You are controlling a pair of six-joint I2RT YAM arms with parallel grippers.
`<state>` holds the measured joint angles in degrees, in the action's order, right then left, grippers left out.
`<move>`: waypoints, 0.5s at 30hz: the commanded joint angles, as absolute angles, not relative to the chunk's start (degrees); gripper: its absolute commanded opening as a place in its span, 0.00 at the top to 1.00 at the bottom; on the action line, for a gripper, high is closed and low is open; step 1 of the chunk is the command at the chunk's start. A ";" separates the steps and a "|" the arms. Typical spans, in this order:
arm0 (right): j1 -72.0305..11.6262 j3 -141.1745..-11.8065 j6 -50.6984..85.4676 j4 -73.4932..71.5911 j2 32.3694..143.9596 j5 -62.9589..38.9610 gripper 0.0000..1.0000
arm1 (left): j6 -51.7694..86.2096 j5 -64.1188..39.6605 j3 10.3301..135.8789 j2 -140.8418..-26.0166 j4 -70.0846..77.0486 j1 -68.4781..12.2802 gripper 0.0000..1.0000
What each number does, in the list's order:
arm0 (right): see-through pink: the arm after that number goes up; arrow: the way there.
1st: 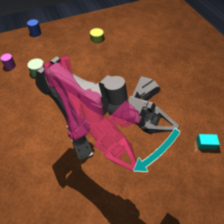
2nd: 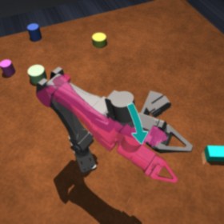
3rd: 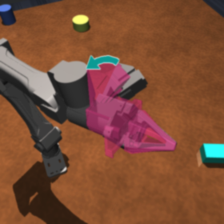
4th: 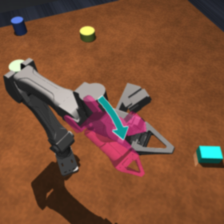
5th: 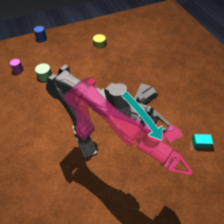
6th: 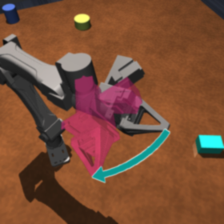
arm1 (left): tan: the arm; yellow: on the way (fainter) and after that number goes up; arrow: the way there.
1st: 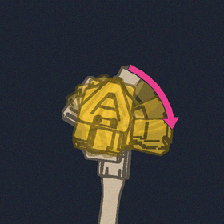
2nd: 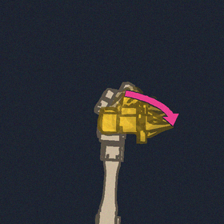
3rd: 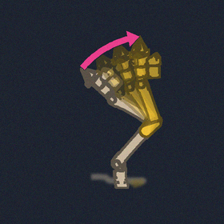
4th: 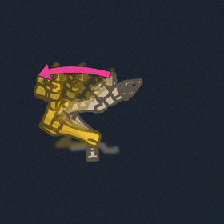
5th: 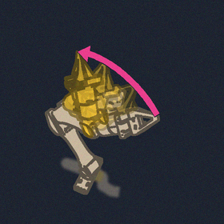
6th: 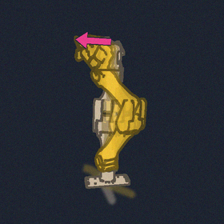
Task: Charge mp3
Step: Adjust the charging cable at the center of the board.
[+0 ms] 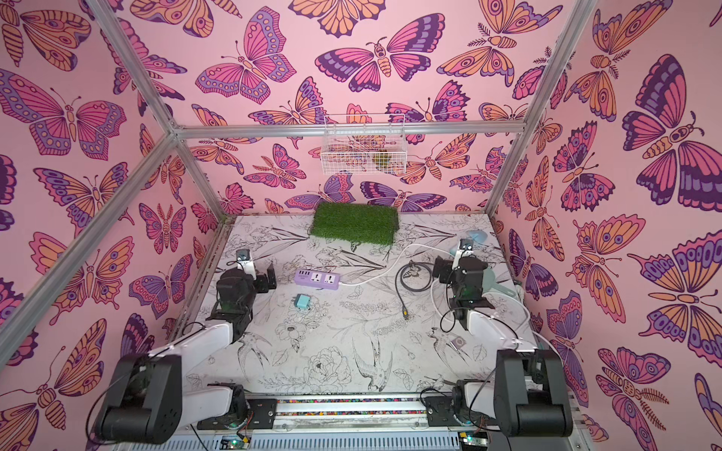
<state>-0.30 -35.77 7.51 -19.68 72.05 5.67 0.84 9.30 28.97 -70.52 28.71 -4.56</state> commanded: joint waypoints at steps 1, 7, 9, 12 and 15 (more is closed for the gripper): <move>-1.04 -41.91 16.23 2.91 72.26 3.37 0.01 | 7.52 10.92 34.27 -66.82 7.19 -7.27 0.00; -7.10 -45.45 24.47 16.97 73.58 2.87 0.04 | 24.33 15.39 41.76 -67.04 -13.47 -14.21 0.00; -9.56 -46.21 26.13 20.64 73.87 3.72 0.05 | 30.57 14.48 44.33 -68.44 -20.22 -15.10 0.00; -13.12 -47.57 26.85 25.22 74.74 5.14 0.07 | 36.12 13.91 46.92 -70.33 -26.58 -16.05 0.00; -14.80 -48.15 27.31 28.03 76.21 4.99 0.09 | 39.38 13.74 48.45 -70.97 -30.28 -16.64 0.00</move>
